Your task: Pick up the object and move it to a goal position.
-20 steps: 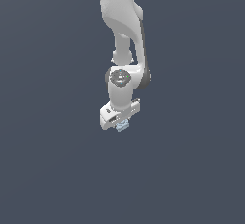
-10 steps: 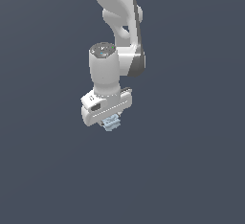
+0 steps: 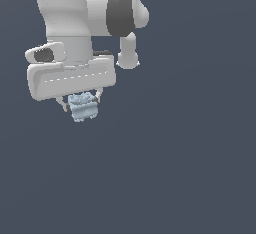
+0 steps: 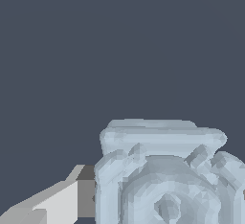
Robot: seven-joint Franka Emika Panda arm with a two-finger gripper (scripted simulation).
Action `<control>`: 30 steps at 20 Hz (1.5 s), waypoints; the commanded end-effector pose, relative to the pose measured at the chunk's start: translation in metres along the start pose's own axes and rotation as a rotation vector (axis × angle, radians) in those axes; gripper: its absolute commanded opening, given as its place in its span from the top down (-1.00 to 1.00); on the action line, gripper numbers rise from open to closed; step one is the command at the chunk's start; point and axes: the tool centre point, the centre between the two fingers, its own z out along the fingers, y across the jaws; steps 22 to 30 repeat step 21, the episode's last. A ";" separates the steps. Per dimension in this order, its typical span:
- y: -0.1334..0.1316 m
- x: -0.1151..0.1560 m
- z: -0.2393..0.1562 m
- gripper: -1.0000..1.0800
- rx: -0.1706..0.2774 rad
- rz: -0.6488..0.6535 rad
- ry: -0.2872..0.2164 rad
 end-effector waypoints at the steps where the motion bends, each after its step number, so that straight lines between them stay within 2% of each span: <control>1: 0.025 0.007 -0.039 1.00 -0.031 -0.005 0.051; 7: 0.068 0.015 -0.109 1.00 -0.085 -0.011 0.143; 13: 0.091 0.017 -0.150 1.00 -0.115 -0.011 0.195; 30: 0.095 0.016 -0.155 1.00 -0.118 -0.009 0.201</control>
